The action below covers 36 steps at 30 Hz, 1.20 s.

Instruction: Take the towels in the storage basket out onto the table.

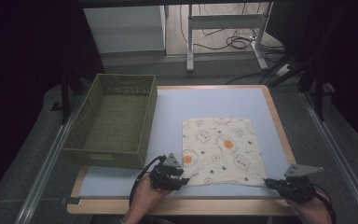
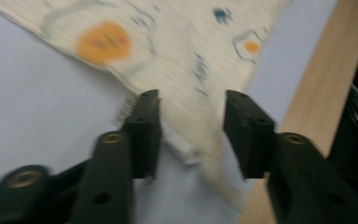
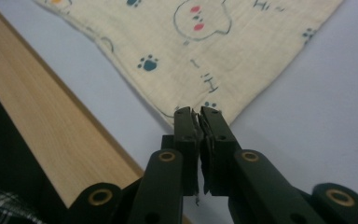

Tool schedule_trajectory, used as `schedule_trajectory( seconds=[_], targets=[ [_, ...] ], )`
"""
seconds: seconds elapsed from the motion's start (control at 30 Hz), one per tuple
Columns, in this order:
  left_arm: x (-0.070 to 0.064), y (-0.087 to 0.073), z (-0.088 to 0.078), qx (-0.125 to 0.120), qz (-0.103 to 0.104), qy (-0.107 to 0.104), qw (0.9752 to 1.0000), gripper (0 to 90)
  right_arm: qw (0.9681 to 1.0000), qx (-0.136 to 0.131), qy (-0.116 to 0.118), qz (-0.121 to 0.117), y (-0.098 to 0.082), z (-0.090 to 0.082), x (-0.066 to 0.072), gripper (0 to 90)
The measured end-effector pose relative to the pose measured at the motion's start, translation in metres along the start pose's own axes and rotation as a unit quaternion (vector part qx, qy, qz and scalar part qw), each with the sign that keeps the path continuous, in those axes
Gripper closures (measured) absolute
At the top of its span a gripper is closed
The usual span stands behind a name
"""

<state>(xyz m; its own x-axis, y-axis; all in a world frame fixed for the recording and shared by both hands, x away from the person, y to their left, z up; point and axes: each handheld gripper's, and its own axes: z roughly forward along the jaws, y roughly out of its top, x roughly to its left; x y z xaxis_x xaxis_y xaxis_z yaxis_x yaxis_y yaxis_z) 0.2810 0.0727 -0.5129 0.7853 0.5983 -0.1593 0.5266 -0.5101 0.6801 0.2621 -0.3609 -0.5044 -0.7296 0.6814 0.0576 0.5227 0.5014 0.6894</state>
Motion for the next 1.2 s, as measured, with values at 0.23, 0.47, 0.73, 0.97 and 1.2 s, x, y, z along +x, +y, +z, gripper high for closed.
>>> schedule_trajectory(
  seconds=[0.23, 0.47, 0.73, 0.97, 1.2],
  targets=[
    [0.019, 0.022, 0.006, -0.011, -0.002, 0.041, 0.9991, 37.8, 0.9998, -0.008, -0.016, 0.004, 0.014, 0.005, -0.014, 70.2],
    [0.046, 0.052, 0.032, -0.022, -0.012, 0.082, 0.9963, 35.3, 0.9992, -0.02, -0.029, 0.017, 0.036, 0.024, -0.034, 54.5],
    [0.076, 0.072, 0.051, -0.029, -0.027, 0.087, 0.9955, 28.2, 0.998, -0.022, -0.059, 0.005, 0.058, 0.045, -0.045, 41.4],
    [0.098, 0.086, 0.066, -0.024, -0.035, 0.098, 0.9943, 24.2, 0.9979, -0.005, -0.056, 0.032, 0.075, 0.066, -0.066, 28.5],
    [0.118, 0.095, 0.074, -0.018, -0.044, 0.117, 0.992, 23.4, 0.9966, -0.013, -0.071, 0.041, 0.093, 0.077, -0.084, 28.4]
  ],
)
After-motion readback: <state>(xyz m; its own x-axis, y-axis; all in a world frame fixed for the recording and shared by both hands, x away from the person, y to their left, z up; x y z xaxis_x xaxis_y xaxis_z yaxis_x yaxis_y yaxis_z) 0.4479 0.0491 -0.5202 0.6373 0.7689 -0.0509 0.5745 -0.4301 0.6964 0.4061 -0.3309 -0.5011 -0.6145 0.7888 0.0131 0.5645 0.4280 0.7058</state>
